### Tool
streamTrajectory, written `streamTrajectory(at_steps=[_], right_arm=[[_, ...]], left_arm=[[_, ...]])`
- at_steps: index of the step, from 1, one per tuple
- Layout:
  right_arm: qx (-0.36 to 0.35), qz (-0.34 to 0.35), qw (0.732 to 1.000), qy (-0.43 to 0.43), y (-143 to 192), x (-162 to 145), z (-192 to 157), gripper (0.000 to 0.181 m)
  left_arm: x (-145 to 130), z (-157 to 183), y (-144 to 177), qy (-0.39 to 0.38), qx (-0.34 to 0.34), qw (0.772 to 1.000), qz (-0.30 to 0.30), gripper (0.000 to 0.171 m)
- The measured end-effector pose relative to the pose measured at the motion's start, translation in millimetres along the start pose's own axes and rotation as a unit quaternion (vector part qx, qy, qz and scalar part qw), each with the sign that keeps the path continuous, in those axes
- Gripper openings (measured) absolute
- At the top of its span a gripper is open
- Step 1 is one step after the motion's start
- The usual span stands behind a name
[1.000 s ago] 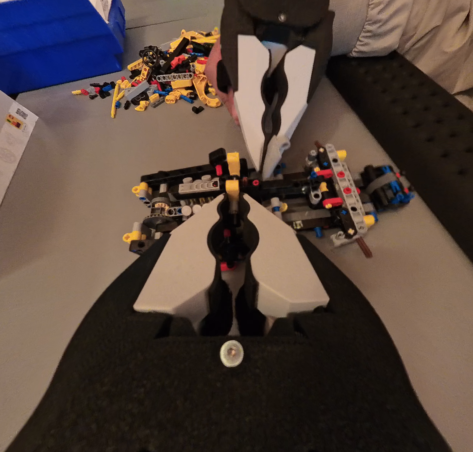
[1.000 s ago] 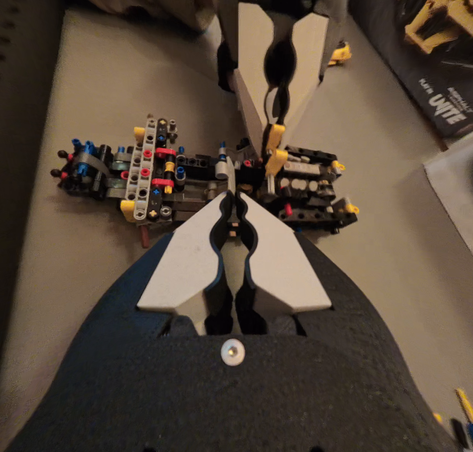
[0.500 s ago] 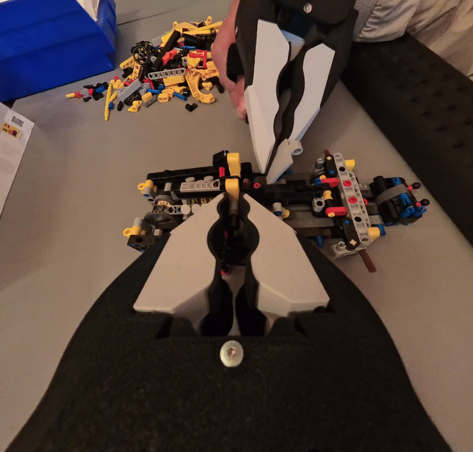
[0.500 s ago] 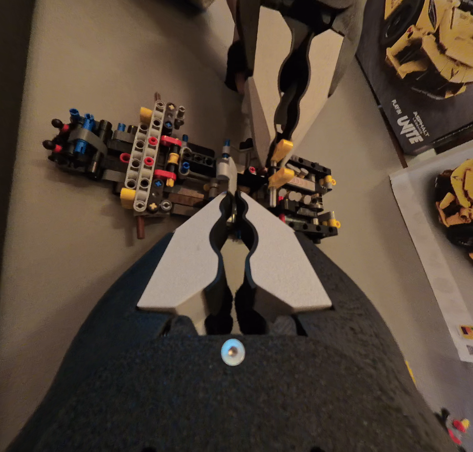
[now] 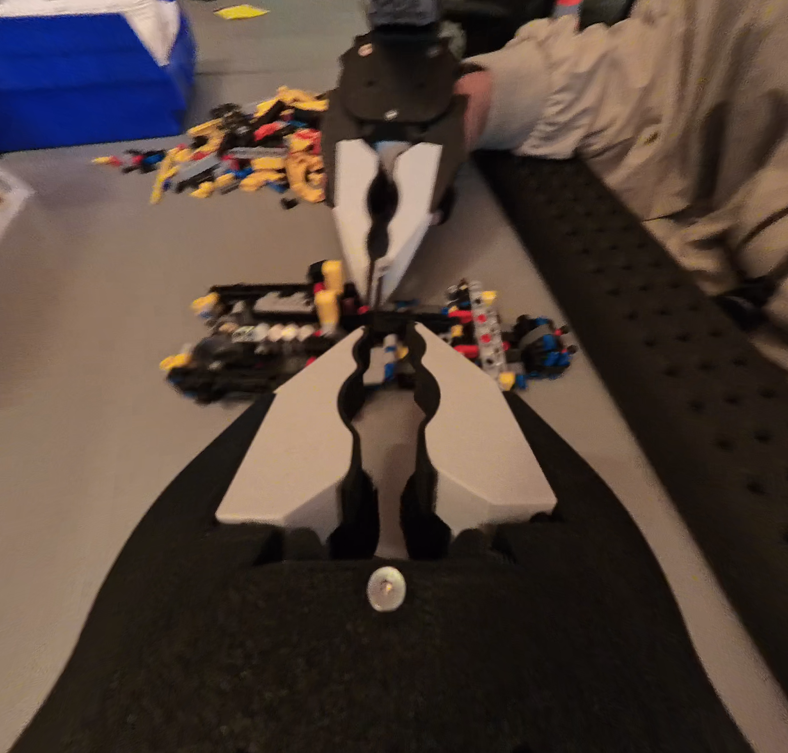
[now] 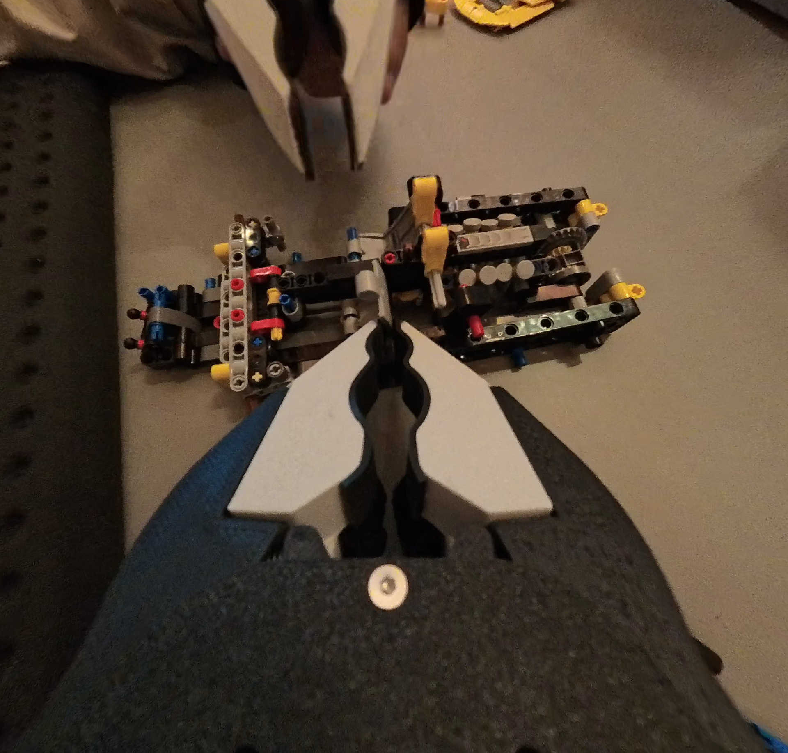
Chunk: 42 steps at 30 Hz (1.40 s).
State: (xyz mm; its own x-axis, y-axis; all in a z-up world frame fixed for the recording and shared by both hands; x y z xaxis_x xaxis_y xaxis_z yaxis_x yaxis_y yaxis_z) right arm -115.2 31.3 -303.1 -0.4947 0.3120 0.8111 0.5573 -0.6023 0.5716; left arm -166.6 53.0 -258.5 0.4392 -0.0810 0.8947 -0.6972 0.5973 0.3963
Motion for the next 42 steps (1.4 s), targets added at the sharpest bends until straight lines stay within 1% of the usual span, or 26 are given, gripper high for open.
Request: streamTrajectory(at_steps=[2, 3, 4, 6, 9, 12, 15, 16, 18, 19, 21, 22, 24, 25, 26, 27, 28, 29, 31, 33, 34, 37, 39, 42], right_arm=[[0.019, 0.004, 1.000, -0.018, 1.0, -0.1, -3.1, 0.007], [0.035, 0.009, 0.999, -0.023, 2.2, 0.5, -6.7, 0.015], [0.048, 0.011, 0.998, -0.027, 3.9, 0.1, -9.4, 0.021], [0.056, 0.014, 0.998, -0.026, 5.8, -0.8, -11.3, 0.024], [0.049, 0.008, 0.999, 0.009, 0.5, 2.0, -13.3, 0.027], [0.041, 0.003, 0.998, 0.038, -7.7, 6.2, -14.4, 0.023], [0.016, -0.008, 0.998, 0.064, -12.7, 7.8, -12.6, 0.019], [0.010, -0.010, 0.998, 0.065, -12.4, 7.3, -12.1, 0.019], [0.012, -0.010, 0.999, 0.047, -9.9, 5.7, -12.2, 0.018], [0.017, -0.010, 0.999, 0.036, -8.7, 5.5, -11.9, 0.017], [0.018, 0.006, 1.000, 0.018, -7.3, 9.1, -9.5, 0.017], [0.011, 0.012, 1.000, 0.013, -6.8, 11.7, -6.5, 0.017], [0.002, 0.015, 1.000, 0.004, -7.5, 13.1, -1.8, 0.015], [0.005, 0.011, 1.000, -0.003, -9.9, 11.4, -2.0, 0.015], [0.003, 0.009, 1.000, -0.011, -12.1, 11.7, -1.0, 0.010], [-0.001, 0.005, 1.000, -0.018, -14.2, 11.7, 0.6, 0.002], [-0.001, 0.003, 1.000, -0.028, -15.7, 12.5, 0.5, 0.002], [0.000, 0.000, 0.999, -0.047, -16.9, 13.7, 0.7, 0.002], [-0.010, -0.011, 0.995, -0.098, -19.4, 15.3, 5.0, 0.000], [-0.045, -0.017, 0.991, -0.127, -24.0, 17.6, 11.1, 0.000], [-0.056, -0.025, 0.991, -0.122, -27.1, 19.2, 12.0, 0.000], [-0.086, -0.035, 0.989, -0.116, -34.9, 23.9, 13.8, 0.000], [-0.093, -0.034, 0.987, -0.129, -37.0, 24.9, 15.2, 0.000], [-0.084, -0.031, 0.987, -0.130, -38.4, 26.2, 13.1, 0.001]], left_arm=[[0.6, 8.4, -18.0, -0.017, -0.007, 1.000, -0.009, 0.016], [0.4, 8.3, -25.1, -0.033, 0.002, 0.999, -0.017, 0.014], [0.6, 7.3, -30.2, -0.048, 0.012, 0.999, -0.023, 0.014], [-6.3, 6.0, -37.2, -0.063, 0.015, 0.997, -0.051, 0.012], [-15.7, 2.7, -44.1, -0.084, 0.030, 0.993, -0.078, 0.012], [-23.8, 0.8, -48.4, -0.112, 0.048, 0.987, -0.105, 0.001], [-24.4, -2.2, -44.1, -0.108, 0.053, 0.987, -0.107, 0.000], [-18.6, -1.3, -39.3, -0.105, 0.053, 0.989, -0.090, 0.000], [-2.3, 7.6, -24.2, -0.085, 0.033, 0.995, -0.038, 0.000], [-1.3, 7.1, -17.9, -0.074, 0.034, 0.996, -0.039, 0.000], [-14.3, -5.8, -12.9, -0.055, 0.070, 0.993, -0.083, 0.002], [-15.8, -9.3, -13.4, -0.040, 0.081, 0.992, -0.083, 0.007], [-9.8, -7.6, -17.7, 0.005, 0.080, 0.995, -0.059, 0.010], [-8.8, -10.3, -19.6, 0.023, 0.095, 0.994, -0.058, 0.016], [-8.7, -11.6, -20.2, 0.035, 0.110, 0.991, -0.063, 0.018], [-8.9, -10.3, -19.3, 0.047, 0.122, 0.989, -0.070, 0.023], [-9.8, -10.1, -16.9, 0.061, 0.142, 0.985, -0.079, 0.029], [-10.3, -12.6, -12.2, 0.077, 0.173, 0.978, -0.085, 0.031], [-11.2, -18.3, -1.4, 0.123, 0.236, 0.961, -0.080, 0.031], [-15.4, -15.4, -0.5, 0.172, 0.254, 0.949, -0.076, 0.033], [-18.0, -14.8, -1.6, 0.182, 0.262, 0.944, -0.078, 0.034], [-30.0, -29.9, 3.7, 0.179, 0.322, 0.925, -0.097, 0.032], [-34.8, -33.4, 5.0, 0.170, 0.334, 0.921, -0.105, 0.022], [-35.7, -37.2, 8.2, 0.124, 0.356, 0.918, -0.122, 0.018]])
Point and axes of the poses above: each gripper's, where its closed fingertips meet, y back along the fingers, x out of its top, z = x × y across the jaws, the point moved 1 cm from there along y, back along the fingers, and after that the axes turned 12 degrees about y, right-handed, at the moved point
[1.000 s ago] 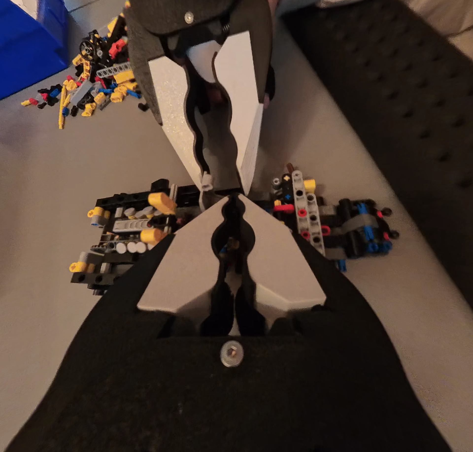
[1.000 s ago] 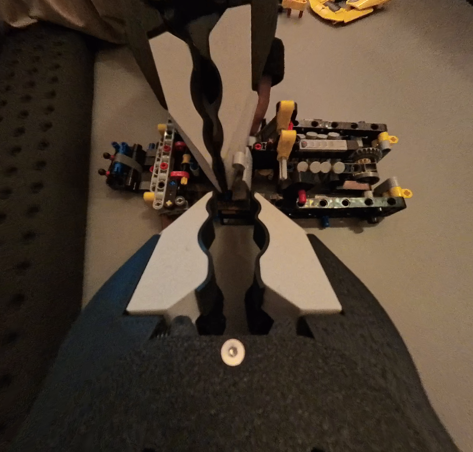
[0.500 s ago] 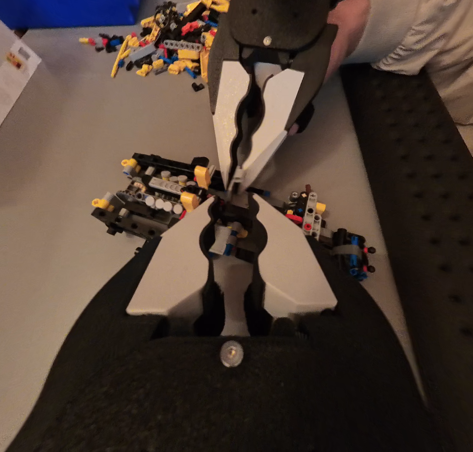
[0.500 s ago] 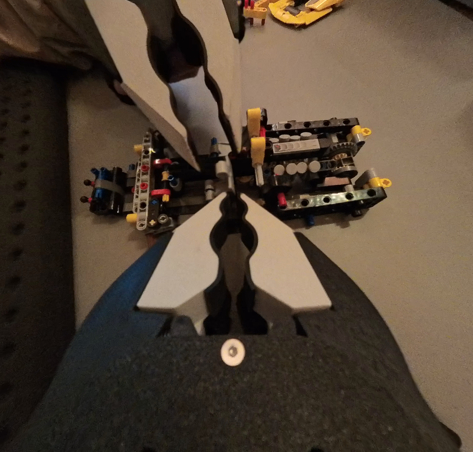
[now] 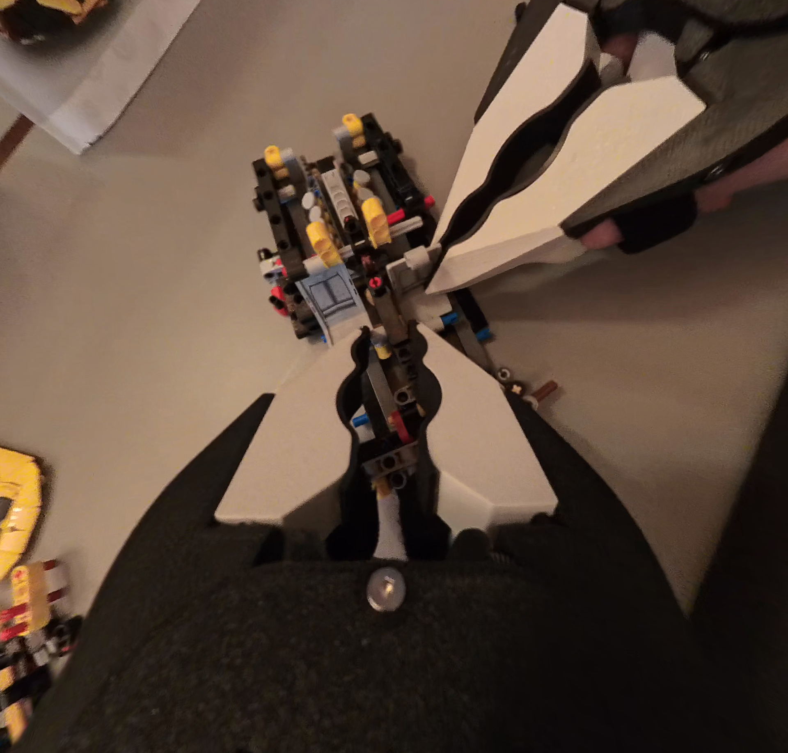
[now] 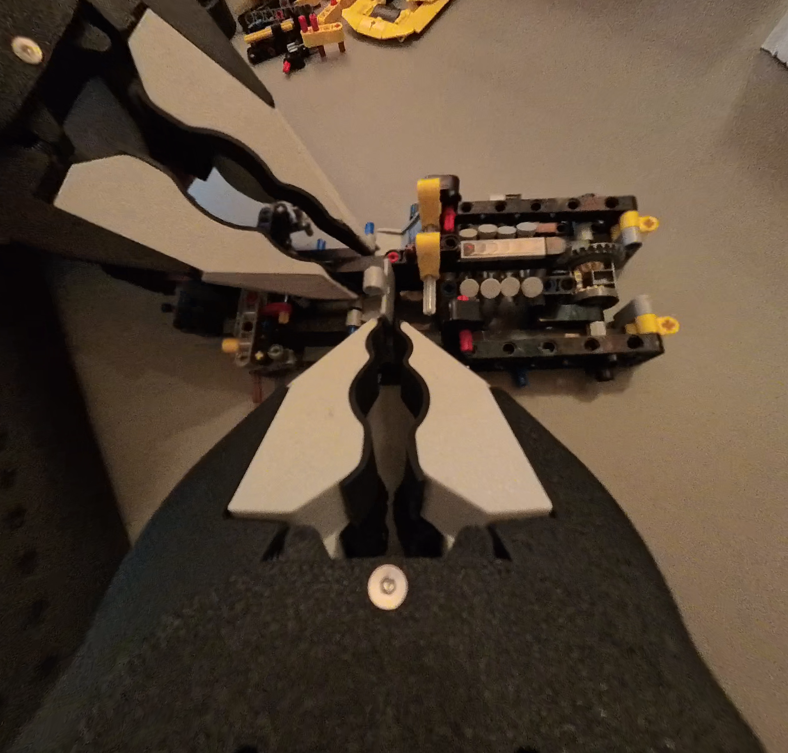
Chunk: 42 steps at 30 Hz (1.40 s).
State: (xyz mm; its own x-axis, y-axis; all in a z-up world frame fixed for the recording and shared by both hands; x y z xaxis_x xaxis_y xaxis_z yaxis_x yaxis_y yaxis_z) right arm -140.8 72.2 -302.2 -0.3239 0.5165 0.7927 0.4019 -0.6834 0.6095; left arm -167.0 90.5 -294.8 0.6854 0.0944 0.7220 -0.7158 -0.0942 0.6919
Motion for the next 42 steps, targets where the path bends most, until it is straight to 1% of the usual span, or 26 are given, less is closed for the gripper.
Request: streamTrajectory(at_steps=[2, 3, 4, 5, 7, 8, 10, 12, 14, 17, 19, 21, 22, 23, 24, 25, 26, 27, 28, 30, 31, 32, 35, 37, 41, 42], right_arm=[[0.002, -0.011, 1.000, 0.022, 0.9, -1.5, -2.6, 0.003], [0.005, -0.019, 1.000, 0.019, 1.1, -3.0, -4.1, 0.004], [0.009, -0.016, 1.000, 0.006, 2.6, -2.4, -4.5, 0.003], [0.016, -0.015, 1.000, -0.005, 4.1, -2.9, -4.5, 0.002], [0.066, -0.027, 0.996, -0.047, 4.6, -10.9, -15.4, 0.001], [0.071, -0.036, 0.995, -0.056, 2.9, -17.4, -17.5, 0.001], [0.064, -0.028, 0.996, -0.051, 6.2, -16.2, -16.0, 0.001], [0.070, 0.002, 0.996, -0.048, 12.6, -7.5, -13.7, 0.001], [0.052, 0.025, 0.997, -0.048, 26.3, -1.3, 2.3, 0.001], [0.053, 0.104, 0.991, -0.066, 62.7, 14.8, 23.0, 0.001], [0.079, 0.155, 0.983, -0.065, 84.3, 18.7, 23.1, 0.001], [0.084, 0.205, 0.973, -0.062, 101.6, 21.6, 22.4, 0.001], [0.079, 0.235, 0.967, -0.055, 108.4, 25.2, 21.6, 0.001], [0.064, 0.265, 0.961, -0.051, 113.7, 30.3, 22.2, 0.001], [0.045, 0.288, 0.955, -0.053, 115.8, 35.2, 23.2, 0.001], [0.023, 0.287, 0.956, -0.063, 112.2, 37.4, 24.9, 0.001], [0.003, 0.267, 0.960, -0.082, 103.7, 36.9, 26.8, 0.001], [-0.015, 0.254, 0.961, -0.108, 94.8, 37.7, 28.4, 0.001], [-0.023, 0.261, 0.956, -0.134, 88.1, 42.2, 27.4, 0.001], [-0.001, 0.274, 0.944, -0.184, 74.3, 50.4, 19.4, 0.001], [0.014, 0.280, 0.939, -0.200, 68.2, 53.0, 15.5, 0.001], [0.028, 0.286, 0.934, -0.211, 63.6, 54.4, 12.5, 0.001], [0.049, 0.290, 0.928, -0.228, 58.3, 57.3, 7.0, 0.001], [0.056, 0.279, 0.933, -0.219, 53.6, 57.3, 2.0, 0.001], [0.058, 0.274, 0.937, -0.207, 50.9, 58.8, -2.5, 0.001], [0.062, 0.275, 0.936, -0.210, 50.8, 59.0, -2.7, 0.001]], left_arm=[[1.1, -4.6, -2.4, -0.025, 0.007, 1.000, 0.014, 0.013], [1.4, -5.0, -3.9, -0.026, -0.002, 0.999, 0.020, 0.008], [1.6, -5.6, -4.5, -0.023, -0.008, 1.000, 0.019, 0.008], [1.6, -8.9, -4.8, -0.024, 0.000, 1.000, 0.017, 0.008], [1.6, -34.9, -4.5, -0.047, 0.075, 0.996, 0.015, 0.009], [1.3, -41.0, -4.1, -0.033, 0.072, 0.997, 0.015, 0.008], [2.0, -39.8, -4.7, -0.004, 0.032, 0.999, 0.024, 0.007], [2.4, -40.0, -5.1, -0.018, 0.031, 0.999, 0.026, 0.008], [2.5, -39.7, -5.3, -0.020, 0.020, 0.999, 0.027, 0.008], [3.7, -38.2, -5.5, -0.001, -0.015, 0.999, 0.039, 0.008], [4.8, -37.7, -5.0, 0.020, -0.041, 0.998, 0.053, 0.007], [6.1, -39.0, -3.5, 0.034, -0.042, 0.996, 0.069, 0.008], [8.8, -41.4, -1.1, 0.031, -0.026, 0.996, 0.083, 0.011], [14.7, -42.4, 4.2, 0.025, -0.010, 0.994, 0.104, 0.021], [24.4, -38.3, 12.9, 0.020, -0.011, 0.991, 0.134, 0.024], [37.1, -29.2, 24.6, 0.015, -0.027, 0.984, 0.173, 0.024], [49.1, -19.0, 37.0, 0.009, -0.043, 0.976, 0.212, 0.028], [56.7, -9.4, 46.4, -0.007, -0.046, 0.970, 0.238, 0.028], [59.5, 0.6, 50.9, -0.038, -0.041, 0.967, 0.250, 0.033], [60.0, 11.5, 53.2, -0.112, 0.014, 0.958, 0.265, 0.036], [61.0, 14.4, 55.2, -0.138, 0.039, 0.950, 0.277, 0.036], [61.8, 17.6, 57.2, -0.154, 0.049, 0.944, 0.287, 0.036], [60.6, 22.9, 56.3, -0.159, 0.037, 0.944, 0.287, 0.034], [58.7, 24.0, 53.7, -0.156, 0.029, 0.946, 0.282, 0.034], [58.8, 21.8, 53.1, -0.159, 0.039, 0.945, 0.282, 0.032], [58.2, 23.3, 53.1, -0.164, 0.037, 0.944, 0.282, 0.029]])
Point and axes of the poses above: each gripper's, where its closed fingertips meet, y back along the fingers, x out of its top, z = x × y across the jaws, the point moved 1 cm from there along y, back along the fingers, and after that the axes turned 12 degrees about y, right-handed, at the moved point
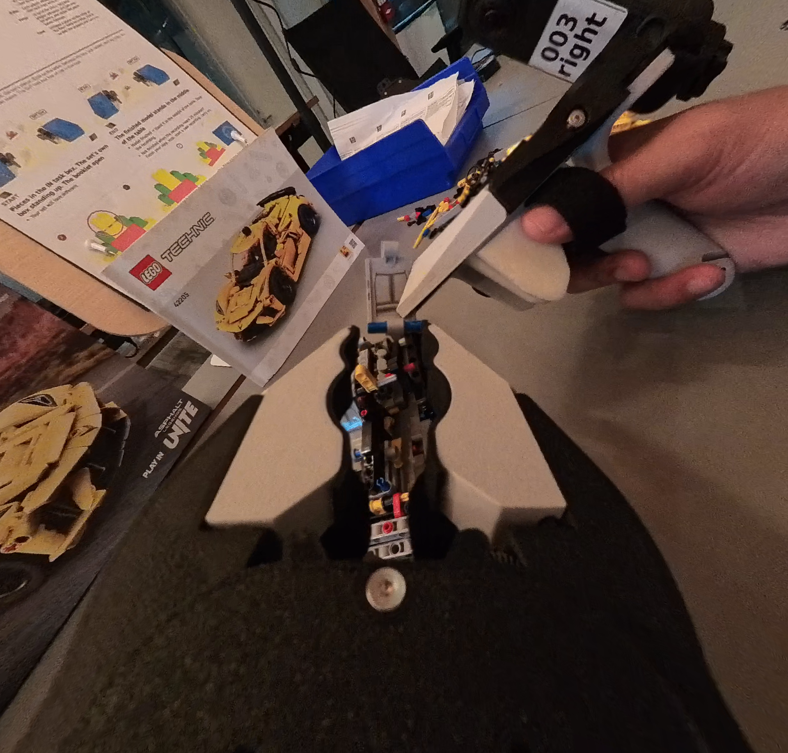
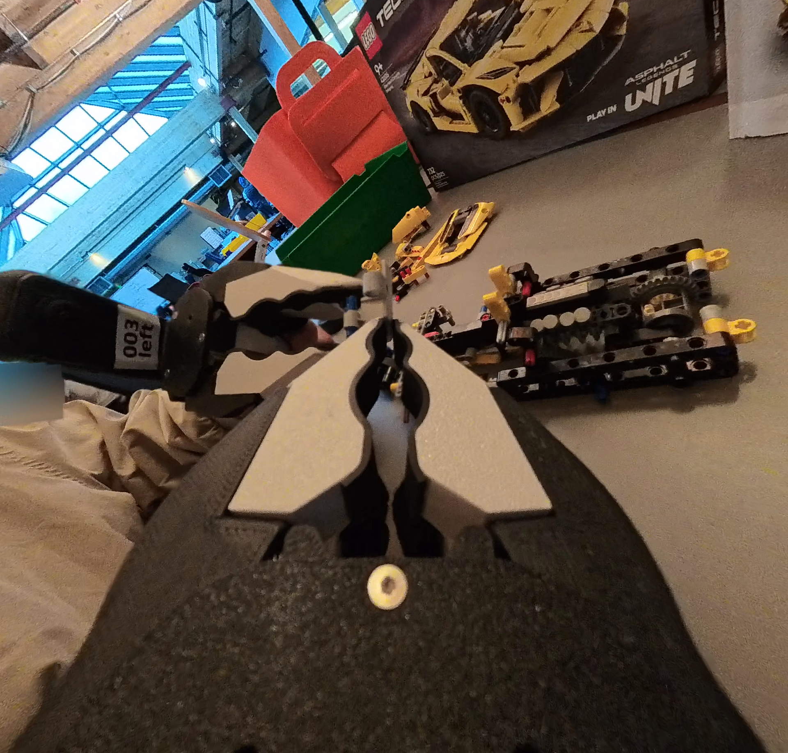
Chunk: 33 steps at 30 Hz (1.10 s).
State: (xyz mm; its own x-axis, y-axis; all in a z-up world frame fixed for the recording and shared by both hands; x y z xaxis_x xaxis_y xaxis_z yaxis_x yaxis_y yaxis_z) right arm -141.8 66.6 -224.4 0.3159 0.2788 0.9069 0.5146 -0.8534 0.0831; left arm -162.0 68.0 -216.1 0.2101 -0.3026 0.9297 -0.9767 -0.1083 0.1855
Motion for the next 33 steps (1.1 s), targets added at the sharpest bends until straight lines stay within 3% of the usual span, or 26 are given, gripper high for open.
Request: streamTrajectory(at_steps=[4, 18, 24, 27, 30, 33], right_arm=[[0.007, -0.004, 1.000, -0.013, -0.8, -1.5, 1.1, 0.001], [0.030, -0.027, 0.996, -0.082, -1.9, -8.4, 2.7, 0.001], [-0.006, -0.027, 0.997, -0.073, 1.1, -8.4, 8.7, 0.001], [0.014, -0.005, 0.991, -0.136, 2.8, -7.2, 9.7, 0.001], [0.080, 0.018, 0.970, -0.228, 2.9, -6.1, 2.6, 0.003], [0.106, 0.034, 0.962, -0.249, 4.9, -1.5, 0.6, 0.003]], left_arm=[[-1.1, 2.0, -0.4, -0.022, 0.007, 1.000, 0.000, 0.024], [-6.1, 4.0, -2.8, 0.011, -0.021, 1.000, -0.003, 0.023], [-7.0, 6.7, -9.8, -0.031, 0.012, 0.999, -0.011, 0.022], [-3.7, 9.0, -12.4, -0.059, 0.029, 0.998, -0.006, 0.023], [5.8, 14.6, -10.5, -0.121, 0.050, 0.991, 0.014, 0.023], [12.3, 16.2, -10.4, -0.152, 0.062, 0.986, 0.019, 0.023]])
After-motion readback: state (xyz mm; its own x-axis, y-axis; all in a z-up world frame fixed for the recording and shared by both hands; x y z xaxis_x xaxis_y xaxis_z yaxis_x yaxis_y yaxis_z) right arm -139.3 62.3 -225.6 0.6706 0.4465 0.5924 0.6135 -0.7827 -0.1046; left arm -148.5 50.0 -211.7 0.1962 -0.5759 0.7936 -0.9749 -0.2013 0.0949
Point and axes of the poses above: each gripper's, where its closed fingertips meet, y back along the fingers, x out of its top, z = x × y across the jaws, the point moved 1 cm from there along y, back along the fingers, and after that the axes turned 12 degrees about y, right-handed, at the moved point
